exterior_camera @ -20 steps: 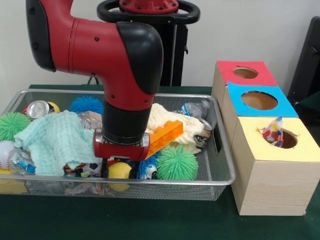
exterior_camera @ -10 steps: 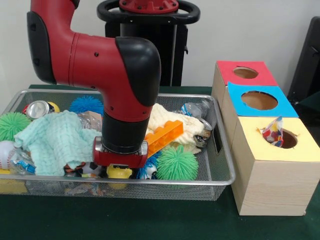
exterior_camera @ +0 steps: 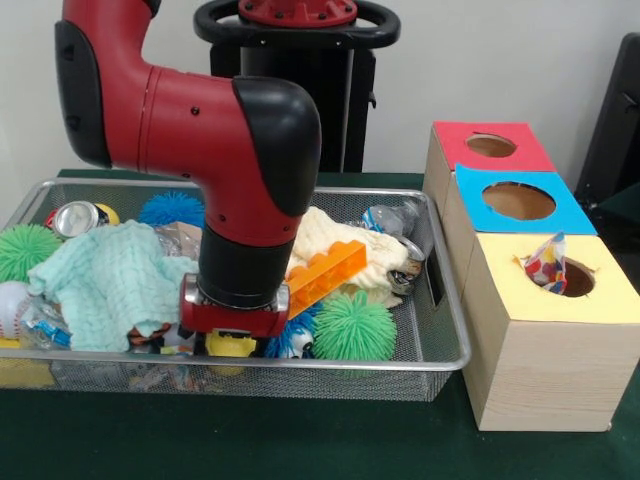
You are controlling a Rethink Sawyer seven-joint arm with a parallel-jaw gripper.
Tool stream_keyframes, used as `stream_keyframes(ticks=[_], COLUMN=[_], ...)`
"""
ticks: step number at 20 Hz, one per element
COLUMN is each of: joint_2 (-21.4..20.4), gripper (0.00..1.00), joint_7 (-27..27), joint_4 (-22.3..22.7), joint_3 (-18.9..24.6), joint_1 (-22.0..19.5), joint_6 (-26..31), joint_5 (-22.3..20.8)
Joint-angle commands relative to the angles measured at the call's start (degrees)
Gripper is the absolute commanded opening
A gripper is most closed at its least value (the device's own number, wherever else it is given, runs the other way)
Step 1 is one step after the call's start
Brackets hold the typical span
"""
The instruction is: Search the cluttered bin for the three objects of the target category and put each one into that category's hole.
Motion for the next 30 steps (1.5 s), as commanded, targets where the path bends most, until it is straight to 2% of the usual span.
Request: stream_keyframes(ticks=[1,13,19,26,30], joint_2=[3.40,4.61,5.02,6.07,7.12], gripper=[1.00,1.00,1.00,1.00,1.00], joint_7=[0.90,3.68,4.64,8.47,8.58], joint_4=[-0.07,-2.19,-2.31,-2.77,-3.52], joint_3=[-3.82,-7.78,-8.91,-12.50,-14.04], joint_1=[1.18,4.12,4.96,8.26,9.11], joint_6=[0.23,-1.77,-4.42,-7.17,-7.90], joint_5=[-6.14,-7.41,-6.83,-6.18,-5.43])
